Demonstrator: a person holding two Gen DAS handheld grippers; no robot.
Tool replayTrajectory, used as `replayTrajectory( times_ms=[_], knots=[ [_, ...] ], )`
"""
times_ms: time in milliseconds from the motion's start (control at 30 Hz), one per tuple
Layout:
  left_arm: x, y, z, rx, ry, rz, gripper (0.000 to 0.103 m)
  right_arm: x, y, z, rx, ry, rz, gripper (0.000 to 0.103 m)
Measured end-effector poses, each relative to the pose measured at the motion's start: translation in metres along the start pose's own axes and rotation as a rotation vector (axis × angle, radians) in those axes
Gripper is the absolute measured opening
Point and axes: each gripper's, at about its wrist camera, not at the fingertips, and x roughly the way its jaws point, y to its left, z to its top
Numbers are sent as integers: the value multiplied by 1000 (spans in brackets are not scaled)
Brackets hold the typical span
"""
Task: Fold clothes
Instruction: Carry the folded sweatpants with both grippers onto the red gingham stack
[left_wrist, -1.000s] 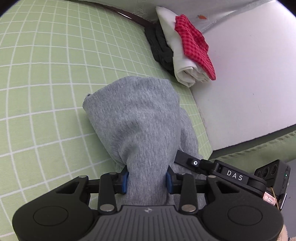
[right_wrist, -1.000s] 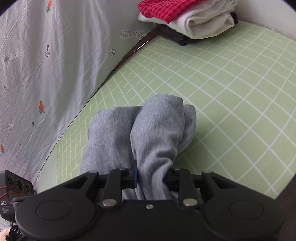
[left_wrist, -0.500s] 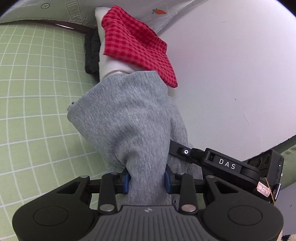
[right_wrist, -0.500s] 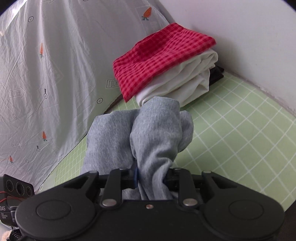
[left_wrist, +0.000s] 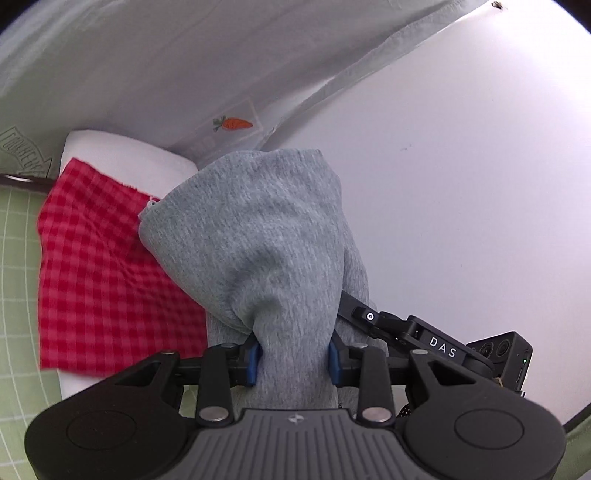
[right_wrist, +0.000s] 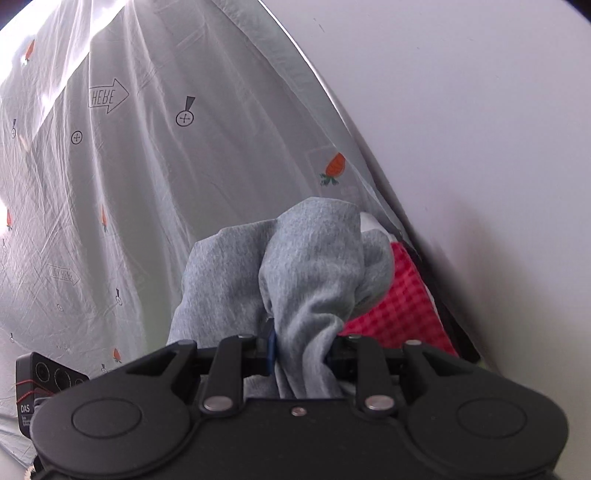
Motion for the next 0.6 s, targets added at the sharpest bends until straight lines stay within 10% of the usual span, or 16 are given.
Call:
replayTrajectory(
  times_ms=[200,400,600],
  knots=[
    [38,64,47,83,-81,407,54,110,-15,32,-208,24,-142,43],
    [45,119,34,-58,-73,424,86,165,-31,-6,-351,132,-311,46],
    [37,99,29,44,-117,513,94,145,-33,-9,-325,112,-376,77]
  ],
)
